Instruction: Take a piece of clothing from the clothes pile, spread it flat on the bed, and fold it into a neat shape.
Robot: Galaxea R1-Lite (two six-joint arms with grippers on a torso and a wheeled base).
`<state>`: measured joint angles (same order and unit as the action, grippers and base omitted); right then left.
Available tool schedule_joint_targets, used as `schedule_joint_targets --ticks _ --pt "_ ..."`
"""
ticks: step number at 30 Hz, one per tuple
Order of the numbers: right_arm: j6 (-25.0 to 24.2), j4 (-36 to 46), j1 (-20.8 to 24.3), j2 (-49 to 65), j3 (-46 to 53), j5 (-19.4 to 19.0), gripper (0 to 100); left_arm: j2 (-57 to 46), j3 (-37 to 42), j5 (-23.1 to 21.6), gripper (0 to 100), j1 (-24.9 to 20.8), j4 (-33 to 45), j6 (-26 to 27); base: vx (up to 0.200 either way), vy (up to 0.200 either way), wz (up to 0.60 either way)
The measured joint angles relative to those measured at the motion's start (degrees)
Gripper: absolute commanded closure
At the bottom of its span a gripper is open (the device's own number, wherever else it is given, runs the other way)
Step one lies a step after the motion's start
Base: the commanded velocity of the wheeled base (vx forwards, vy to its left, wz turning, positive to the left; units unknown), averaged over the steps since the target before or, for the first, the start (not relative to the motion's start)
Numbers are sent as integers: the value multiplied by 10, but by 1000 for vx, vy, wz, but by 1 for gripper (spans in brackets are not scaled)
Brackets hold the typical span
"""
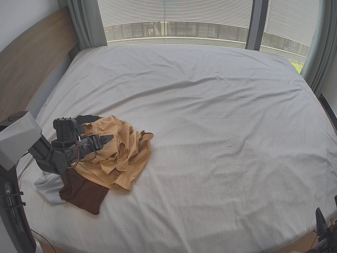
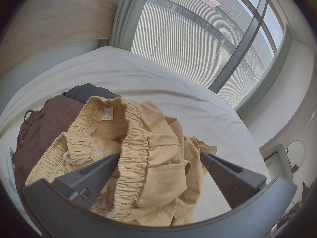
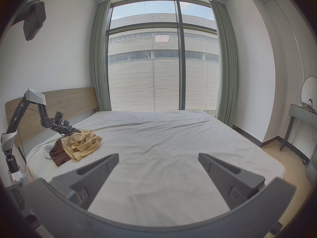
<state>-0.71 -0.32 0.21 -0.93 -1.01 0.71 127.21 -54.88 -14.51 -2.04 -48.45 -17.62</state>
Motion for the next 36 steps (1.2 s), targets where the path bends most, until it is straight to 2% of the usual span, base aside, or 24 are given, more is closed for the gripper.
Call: schedule_joint_targets --ticks 11,12,24,28,30,36 --pt "0 0 0 0 0 0 0 18 -22 0 0 1 1 0 0 0 0" --pt "0 0 0 0 0 0 0 20 -23 0 100 1 0 0 0 0 0" --pt "-1 0 0 0 0 0 0 42 -38 -10 100 2 0 -1 0 0 0" --pt "-1 0 0 0 0 0 0 40 -34 -21 100 2 0 -19 0 0 0" --pt "-1 0 -1 0 0 0 0 35 -31 -22 100 1 -1 -43 0 0 0" --pt "-1 0 -1 0 0 0 0 7 -18 -33 100 -2 -1 -177 0 0 0"
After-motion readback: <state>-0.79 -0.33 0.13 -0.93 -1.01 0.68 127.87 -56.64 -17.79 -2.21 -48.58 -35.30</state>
